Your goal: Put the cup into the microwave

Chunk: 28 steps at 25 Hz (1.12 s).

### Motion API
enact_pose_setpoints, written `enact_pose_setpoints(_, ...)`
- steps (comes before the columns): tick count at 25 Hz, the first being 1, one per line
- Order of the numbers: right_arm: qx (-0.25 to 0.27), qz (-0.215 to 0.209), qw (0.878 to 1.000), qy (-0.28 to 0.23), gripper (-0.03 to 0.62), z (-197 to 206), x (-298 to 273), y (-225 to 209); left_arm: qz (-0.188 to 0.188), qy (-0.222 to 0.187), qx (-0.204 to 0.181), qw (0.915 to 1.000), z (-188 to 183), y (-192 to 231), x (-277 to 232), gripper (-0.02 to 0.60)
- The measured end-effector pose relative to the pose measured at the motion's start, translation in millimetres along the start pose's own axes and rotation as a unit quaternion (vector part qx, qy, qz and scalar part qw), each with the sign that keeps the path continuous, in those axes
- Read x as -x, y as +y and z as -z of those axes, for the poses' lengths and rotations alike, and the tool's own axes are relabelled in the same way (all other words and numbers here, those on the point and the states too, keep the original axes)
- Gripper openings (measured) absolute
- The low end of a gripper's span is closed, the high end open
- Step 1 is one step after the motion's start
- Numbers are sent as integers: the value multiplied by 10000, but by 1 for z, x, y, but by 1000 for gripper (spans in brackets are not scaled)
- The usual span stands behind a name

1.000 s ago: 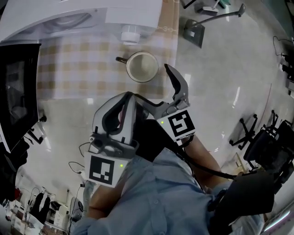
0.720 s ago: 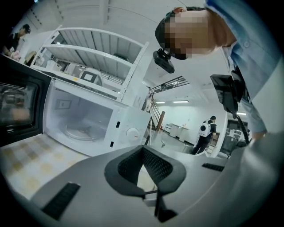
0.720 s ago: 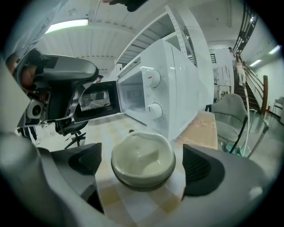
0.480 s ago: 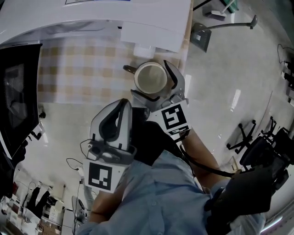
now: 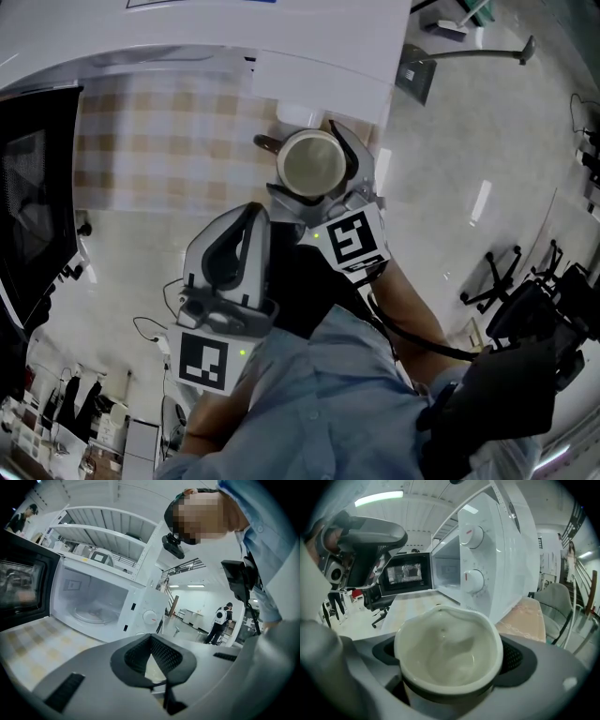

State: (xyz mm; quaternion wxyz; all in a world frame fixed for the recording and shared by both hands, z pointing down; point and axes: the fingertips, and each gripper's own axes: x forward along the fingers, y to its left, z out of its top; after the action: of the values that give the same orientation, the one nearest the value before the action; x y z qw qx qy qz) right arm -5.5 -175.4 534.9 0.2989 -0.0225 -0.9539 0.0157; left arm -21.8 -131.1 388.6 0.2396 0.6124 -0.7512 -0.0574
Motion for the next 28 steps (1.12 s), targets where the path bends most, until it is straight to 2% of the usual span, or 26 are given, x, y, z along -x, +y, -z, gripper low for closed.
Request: enact_pose_setpoints(28, -289, 315, 9989, -216, 543, -13, 6, -8, 125, -46, -125, 9998, 0, -8, 5, 5)
